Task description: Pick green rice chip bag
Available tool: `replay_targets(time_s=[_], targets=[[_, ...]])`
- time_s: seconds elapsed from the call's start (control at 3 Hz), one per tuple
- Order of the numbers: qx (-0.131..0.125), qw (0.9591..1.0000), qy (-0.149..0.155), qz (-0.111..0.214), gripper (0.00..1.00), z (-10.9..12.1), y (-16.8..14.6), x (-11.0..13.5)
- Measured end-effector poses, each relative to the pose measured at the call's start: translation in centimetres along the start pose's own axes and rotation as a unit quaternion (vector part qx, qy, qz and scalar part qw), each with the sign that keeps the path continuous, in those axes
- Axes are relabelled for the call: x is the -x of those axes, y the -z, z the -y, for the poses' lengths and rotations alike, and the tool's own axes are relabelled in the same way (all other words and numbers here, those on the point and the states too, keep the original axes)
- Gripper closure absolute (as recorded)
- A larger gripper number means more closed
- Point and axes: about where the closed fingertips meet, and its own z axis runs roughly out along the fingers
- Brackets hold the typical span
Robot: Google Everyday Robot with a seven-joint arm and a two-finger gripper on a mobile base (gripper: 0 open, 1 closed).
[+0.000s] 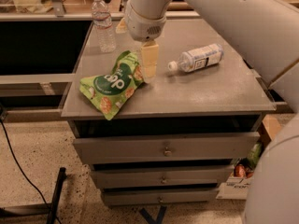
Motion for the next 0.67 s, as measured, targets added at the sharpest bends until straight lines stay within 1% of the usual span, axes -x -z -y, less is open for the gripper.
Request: replay_targets(time_s=[0.33, 0.67], targets=[[0.013, 0.9999, 0.011, -0.004, 0.00, -0.2, -2.1, 1.2], [0.025, 0.9994, 0.024, -0.008, 0.00, -0.9, -4.0, 2.4]])
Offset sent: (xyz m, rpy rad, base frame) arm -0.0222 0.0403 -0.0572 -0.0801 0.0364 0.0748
